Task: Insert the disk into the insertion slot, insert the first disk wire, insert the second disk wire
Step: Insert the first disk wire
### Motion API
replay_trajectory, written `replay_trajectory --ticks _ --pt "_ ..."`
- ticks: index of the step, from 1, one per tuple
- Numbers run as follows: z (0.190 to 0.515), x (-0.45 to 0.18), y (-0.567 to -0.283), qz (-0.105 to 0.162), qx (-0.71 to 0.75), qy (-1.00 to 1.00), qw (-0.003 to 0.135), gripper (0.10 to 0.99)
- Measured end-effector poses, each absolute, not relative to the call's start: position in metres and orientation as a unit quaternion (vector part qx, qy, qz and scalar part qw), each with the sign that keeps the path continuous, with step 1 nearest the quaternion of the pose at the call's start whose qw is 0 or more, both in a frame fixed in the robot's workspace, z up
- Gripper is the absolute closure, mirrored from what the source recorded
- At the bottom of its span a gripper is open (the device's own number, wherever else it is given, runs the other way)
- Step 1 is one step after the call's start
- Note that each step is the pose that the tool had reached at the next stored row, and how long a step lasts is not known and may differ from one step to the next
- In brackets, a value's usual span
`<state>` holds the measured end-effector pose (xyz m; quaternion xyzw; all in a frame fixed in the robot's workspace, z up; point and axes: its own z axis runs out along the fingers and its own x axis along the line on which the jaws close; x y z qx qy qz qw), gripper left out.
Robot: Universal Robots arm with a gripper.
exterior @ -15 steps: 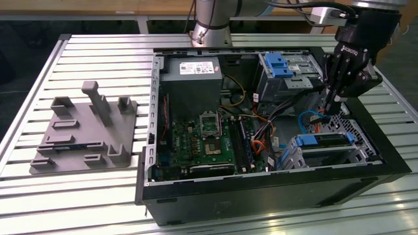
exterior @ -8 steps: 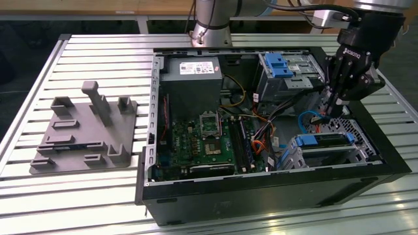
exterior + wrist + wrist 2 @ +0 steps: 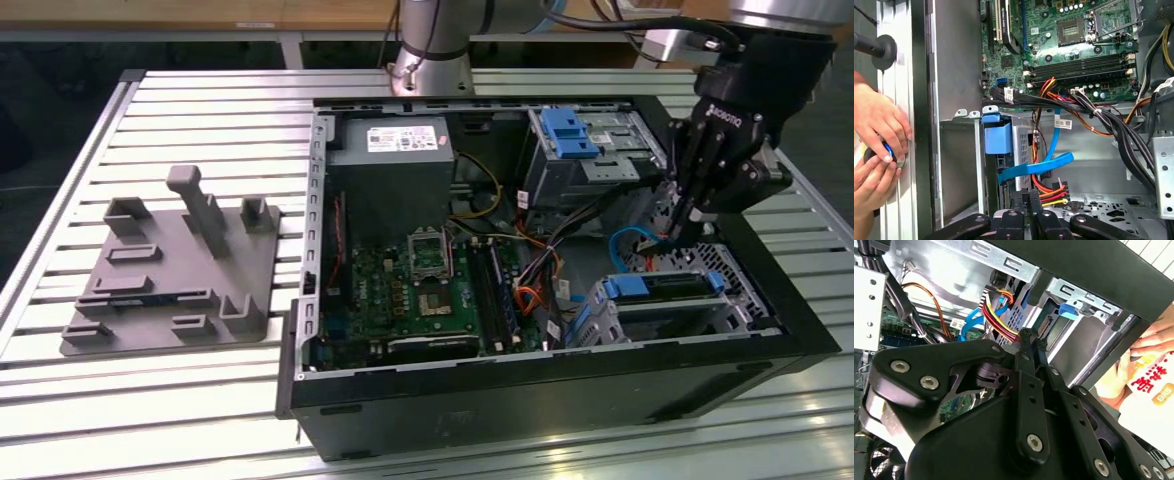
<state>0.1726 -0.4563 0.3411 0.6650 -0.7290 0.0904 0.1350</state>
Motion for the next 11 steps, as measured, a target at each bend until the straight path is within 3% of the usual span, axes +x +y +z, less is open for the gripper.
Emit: replay_trajectory --ticks 7,11 --pt "0.341 0.1735 -0.4618 0.049 0.671 -0.733 0.097 0.922" --pt "0.341 0.1745 -0.4666 0.034 0.673 -0.734 0.084 0.922"
